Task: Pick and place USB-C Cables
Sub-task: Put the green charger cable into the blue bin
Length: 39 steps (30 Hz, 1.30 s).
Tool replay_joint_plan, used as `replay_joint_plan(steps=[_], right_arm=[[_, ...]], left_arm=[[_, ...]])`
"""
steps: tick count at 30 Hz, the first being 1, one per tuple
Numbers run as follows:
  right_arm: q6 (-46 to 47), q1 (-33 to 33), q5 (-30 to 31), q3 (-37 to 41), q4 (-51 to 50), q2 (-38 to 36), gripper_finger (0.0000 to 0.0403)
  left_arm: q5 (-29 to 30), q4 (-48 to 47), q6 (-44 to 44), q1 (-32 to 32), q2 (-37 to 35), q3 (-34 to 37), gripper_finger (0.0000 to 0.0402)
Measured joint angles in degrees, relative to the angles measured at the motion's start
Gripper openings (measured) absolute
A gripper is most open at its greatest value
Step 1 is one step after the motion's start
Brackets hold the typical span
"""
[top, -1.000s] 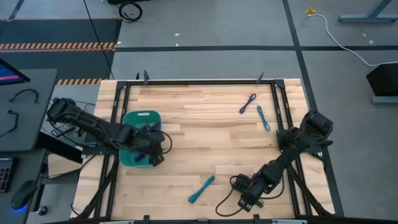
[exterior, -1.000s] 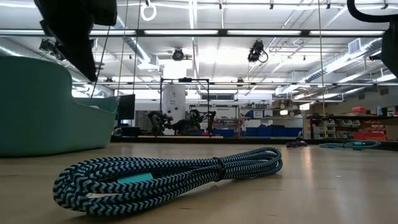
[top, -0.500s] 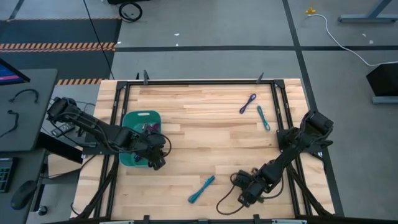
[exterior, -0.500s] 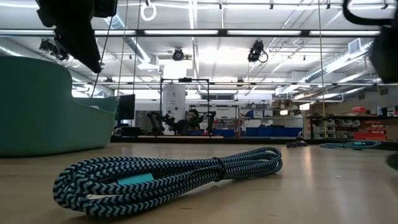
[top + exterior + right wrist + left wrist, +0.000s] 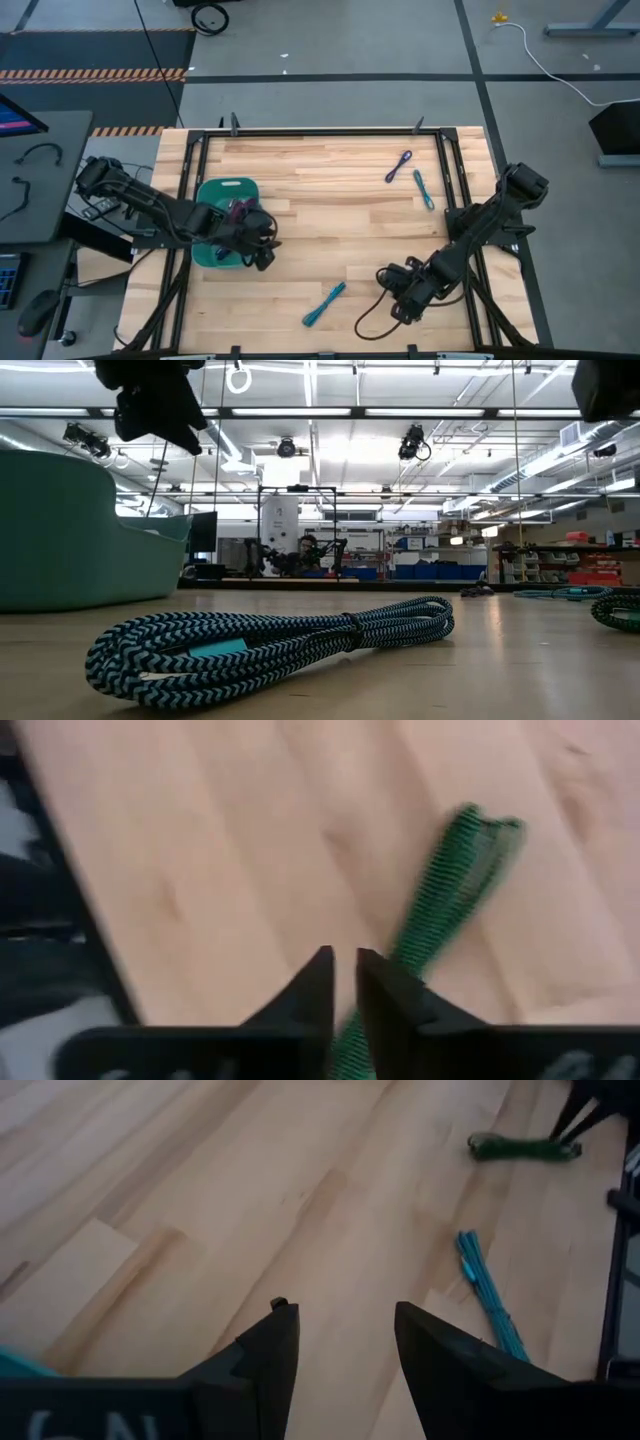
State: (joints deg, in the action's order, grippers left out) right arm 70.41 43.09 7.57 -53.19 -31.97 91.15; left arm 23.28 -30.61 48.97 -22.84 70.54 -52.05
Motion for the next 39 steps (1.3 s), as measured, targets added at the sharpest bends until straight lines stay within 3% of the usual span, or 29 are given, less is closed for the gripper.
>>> replay_joint_plan(steps=[7, 11, 15, 20, 22, 30, 35, 39], right_arm=[[1.1, 0.02, 2.25, 2.05, 0.5, 2.28, 0.0172], [1.76, 0.0, 1.88, 2.28, -1.01, 6.06, 0.0191], [2.08, -0.11, 2.08, 1.77, -1.8, 9.48, 0.0153], [3.18, -1.15, 3.67, 0.72, -0.77, 9.76, 0.0042], [2.21, -1.86, 6.45, 0.74, 2.3, 8.58, 0.0019], [-13.7, -6.93, 11.06, 0.81, 23.47, 0.06, 0.0018], [-26.23, -12.42, 12.21, 0.79, 42.02, -4.78, 0.0018], [-38.29, -17.64, 13.62, 0.79, 60.78, -6.55, 0.0018]], left_arm=[[0.05, 0.61, 1.54, 1.49, 0.02, 0.0, 0.0172], [0.1, 1.19, 1.54, 1.56, 0.02, 0.0, 0.0172], [0.06, 1.56, 1.51, 1.56, 0.02, 0.0, 0.0172], [0.06, 1.92, 1.47, 1.12, 0.02, 0.0, 0.0172], [0.03, 2.06, 1.4, 0.92, 0.02, 0.0, 0.0172], [-1.28, 2.52, -1.03, 0.78, 0.02, 0.0, 0.0172], [-3.29, 6.54, -8.92, 0.71, 0.02, 0.0, 0.0172], [-4.74, 15.38, -17.72, 0.73, 0.02, 0.0, 0.0172]])
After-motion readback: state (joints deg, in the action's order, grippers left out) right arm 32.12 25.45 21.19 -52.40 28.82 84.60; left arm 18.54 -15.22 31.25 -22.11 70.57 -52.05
